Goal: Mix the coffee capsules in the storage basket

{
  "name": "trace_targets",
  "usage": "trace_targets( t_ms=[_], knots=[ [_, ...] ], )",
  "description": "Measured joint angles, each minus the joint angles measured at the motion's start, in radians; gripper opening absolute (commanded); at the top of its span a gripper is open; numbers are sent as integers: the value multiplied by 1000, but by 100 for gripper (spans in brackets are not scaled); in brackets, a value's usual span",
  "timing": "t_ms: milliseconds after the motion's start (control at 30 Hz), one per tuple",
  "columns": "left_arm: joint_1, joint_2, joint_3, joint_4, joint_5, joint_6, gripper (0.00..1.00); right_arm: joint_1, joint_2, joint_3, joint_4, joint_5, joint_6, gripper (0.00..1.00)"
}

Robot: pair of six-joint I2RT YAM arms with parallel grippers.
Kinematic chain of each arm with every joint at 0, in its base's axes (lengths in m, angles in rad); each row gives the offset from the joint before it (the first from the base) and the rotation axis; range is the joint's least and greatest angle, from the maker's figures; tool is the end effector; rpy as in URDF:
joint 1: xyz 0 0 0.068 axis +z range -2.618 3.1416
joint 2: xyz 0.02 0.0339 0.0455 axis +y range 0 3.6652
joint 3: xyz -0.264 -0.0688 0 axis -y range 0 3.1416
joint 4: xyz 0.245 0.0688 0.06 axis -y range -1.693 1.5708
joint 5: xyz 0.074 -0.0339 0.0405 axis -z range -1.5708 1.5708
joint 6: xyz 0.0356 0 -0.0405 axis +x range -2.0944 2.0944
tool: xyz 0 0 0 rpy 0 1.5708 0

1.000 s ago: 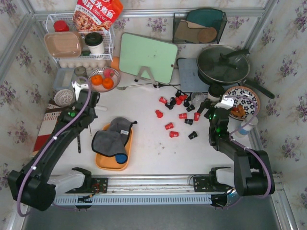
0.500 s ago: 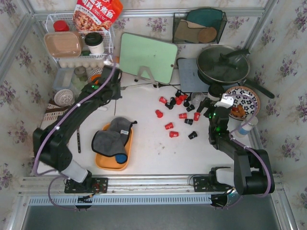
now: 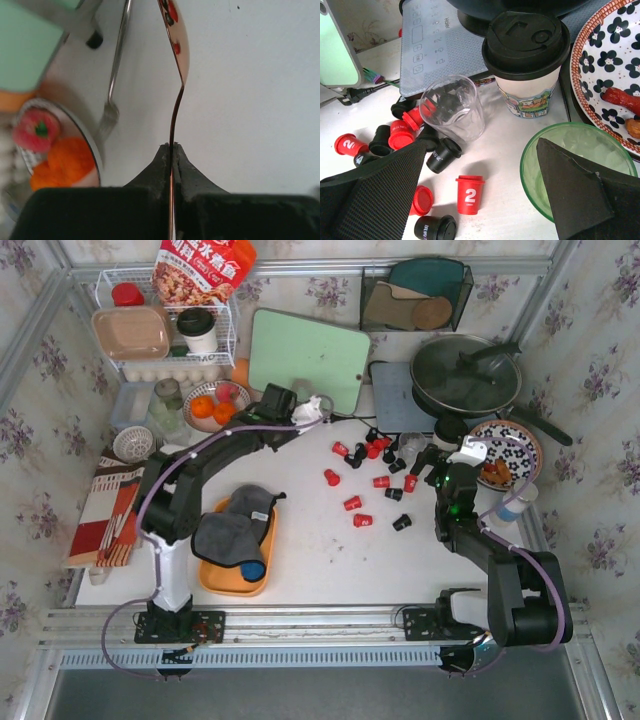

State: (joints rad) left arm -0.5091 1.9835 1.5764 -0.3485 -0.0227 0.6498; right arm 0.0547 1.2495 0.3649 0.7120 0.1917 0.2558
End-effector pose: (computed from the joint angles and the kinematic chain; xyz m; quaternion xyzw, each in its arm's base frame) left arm 0.3972 -0.2208 0.2383 0.4989 0.7706 0.0383 0.3947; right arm 0.2456 0.0067 0.1937 0.1378 0.7519 0.0267 0.6442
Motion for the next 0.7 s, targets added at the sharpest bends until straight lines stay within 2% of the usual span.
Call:
trace_targets(
  t_ms=[133,367,600,700],
  knots=[
    [-5,145,100,43,-8,194,0,0,-1,0,0,0,0,100],
    [-7,337,231,118,-79,375,1,0,-1,0,-1,0,0,100],
    [-8,411,241,217,-117,444,35,0,3,5,-8,-1,-1,100],
    [-9,433,253,269,-147,452,43,0,7,10,-11,-1,-1,100]
  ],
)
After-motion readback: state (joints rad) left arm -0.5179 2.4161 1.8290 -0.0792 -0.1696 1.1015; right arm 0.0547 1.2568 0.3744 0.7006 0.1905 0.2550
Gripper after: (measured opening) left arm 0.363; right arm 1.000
